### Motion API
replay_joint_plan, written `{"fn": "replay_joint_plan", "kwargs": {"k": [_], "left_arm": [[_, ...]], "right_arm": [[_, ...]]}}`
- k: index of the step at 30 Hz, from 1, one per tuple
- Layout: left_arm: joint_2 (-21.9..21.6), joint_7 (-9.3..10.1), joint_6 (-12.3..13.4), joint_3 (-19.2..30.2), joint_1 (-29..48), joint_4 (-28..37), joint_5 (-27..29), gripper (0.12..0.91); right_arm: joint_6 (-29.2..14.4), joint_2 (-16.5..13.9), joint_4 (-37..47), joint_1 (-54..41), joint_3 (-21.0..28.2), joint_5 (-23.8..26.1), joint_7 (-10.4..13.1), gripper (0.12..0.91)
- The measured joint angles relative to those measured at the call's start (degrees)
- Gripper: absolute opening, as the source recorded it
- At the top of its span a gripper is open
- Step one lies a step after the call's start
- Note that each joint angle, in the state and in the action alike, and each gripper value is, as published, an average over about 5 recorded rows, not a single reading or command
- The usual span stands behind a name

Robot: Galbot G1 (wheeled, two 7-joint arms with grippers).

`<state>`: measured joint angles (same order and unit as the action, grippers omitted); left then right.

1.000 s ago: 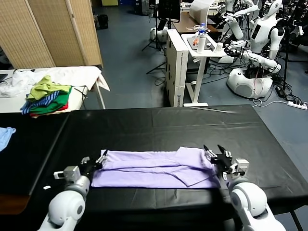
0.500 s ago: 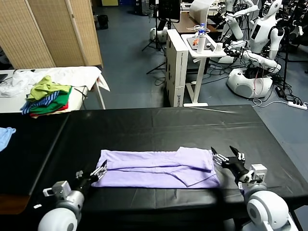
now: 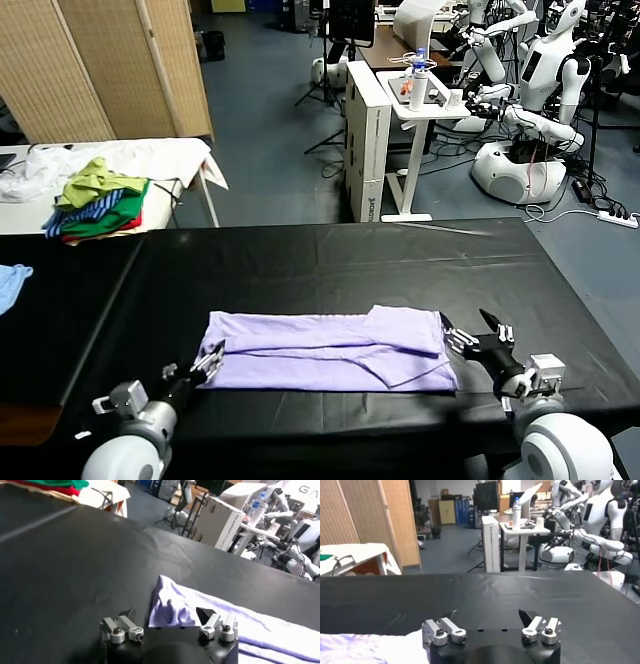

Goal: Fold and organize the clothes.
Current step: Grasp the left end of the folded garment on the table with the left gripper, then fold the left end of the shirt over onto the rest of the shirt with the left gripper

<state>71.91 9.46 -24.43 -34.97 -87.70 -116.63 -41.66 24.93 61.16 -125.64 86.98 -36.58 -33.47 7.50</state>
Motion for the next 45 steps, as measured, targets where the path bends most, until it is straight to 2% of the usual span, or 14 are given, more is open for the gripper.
{"fn": "replay_joint_plan", "kwargs": {"k": [7,11,14,19,21,26,34,40,45], "left_arm": [[0.29,0.17,-0.14,-0.22,0.07,0.23,-1.58,0.703],[0.62,0.19,-0.23,-0.08,-0.08,0.13,-1.47,0.595],[0.84,0.31,-0.41,0.02,-0.15,0.04,-1.37,0.479],[1.11,0.51,-0.78,0.13,-0.2,-0.09,-1.22,0.215],[1.24,0.55,-0.81,0.17,-0.2,-0.16,-0.87,0.173],[1.01,0.14,-0.02,0.09,-0.5,-0.85,3.6,0.185],[-3.67,-2.83,3.05,-2.88,-2.31,-1.44,15.18,0.183],[-10.34,-3.73,3.99,-7.66,-4.19,0.07,16.56,0.183],[-13.61,-3.18,3.85,-11.33,-5.21,-0.47,16.07,0.183]], "right_arm": [[0.05,-0.04,-0.09,-0.4,-0.04,0.1,0.02,0.907],[0.07,0.05,-0.11,-0.91,0.34,0.38,0.02,0.907],[0.07,0.16,-0.13,-1.14,0.57,0.62,0.0,0.907],[0.06,0.2,-0.33,-1.28,0.6,0.84,-0.02,0.907],[0.04,0.21,-0.54,-1.21,0.55,0.9,-0.01,0.907],[-0.34,0.43,-0.76,-0.64,0.35,1.31,-0.01,0.907],[-0.82,1.26,-0.38,0.29,0.49,1.94,-0.13,0.907],[-0.92,1.73,-0.19,0.39,0.87,2.51,-0.15,0.907],[-0.93,2.43,-0.37,0.65,1.39,3.4,-0.15,0.907]]}}
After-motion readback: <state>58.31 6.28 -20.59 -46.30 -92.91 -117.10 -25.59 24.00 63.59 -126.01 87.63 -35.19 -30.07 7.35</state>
